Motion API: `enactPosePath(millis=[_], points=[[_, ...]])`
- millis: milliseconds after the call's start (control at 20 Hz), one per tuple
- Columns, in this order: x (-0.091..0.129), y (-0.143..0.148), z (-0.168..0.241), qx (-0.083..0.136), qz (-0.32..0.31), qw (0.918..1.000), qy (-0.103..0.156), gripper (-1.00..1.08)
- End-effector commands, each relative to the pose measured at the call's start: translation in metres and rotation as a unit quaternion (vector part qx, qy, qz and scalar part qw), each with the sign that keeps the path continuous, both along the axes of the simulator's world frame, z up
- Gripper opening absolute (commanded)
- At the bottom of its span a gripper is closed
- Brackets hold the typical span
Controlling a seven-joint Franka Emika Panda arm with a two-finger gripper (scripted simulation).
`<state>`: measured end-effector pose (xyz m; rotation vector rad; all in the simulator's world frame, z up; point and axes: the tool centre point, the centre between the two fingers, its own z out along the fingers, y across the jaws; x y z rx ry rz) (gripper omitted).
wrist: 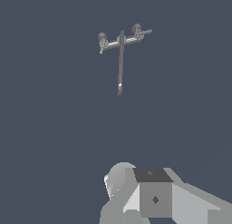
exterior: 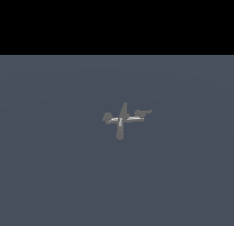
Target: Turn on the faucet by rotating a designated handle.
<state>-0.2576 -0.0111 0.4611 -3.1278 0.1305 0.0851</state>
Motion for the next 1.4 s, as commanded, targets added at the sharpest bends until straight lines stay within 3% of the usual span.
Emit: enactPosePath(millis=[0,650,1000,1350], points=[[0.000,0.000,0.000,0.000,0.000,1.0000,0.000,-1.00],[0.026,0.011,-0.030,-0.001,-0.051,0.9987,-0.001,-1.00],[0.061,0.020,-0.070,-0.003,-0.118,0.9931,-0.003,-1.00],[0.106,0.025,-0.118,-0.005,-0.198,0.9803,-0.005,-1.00]])
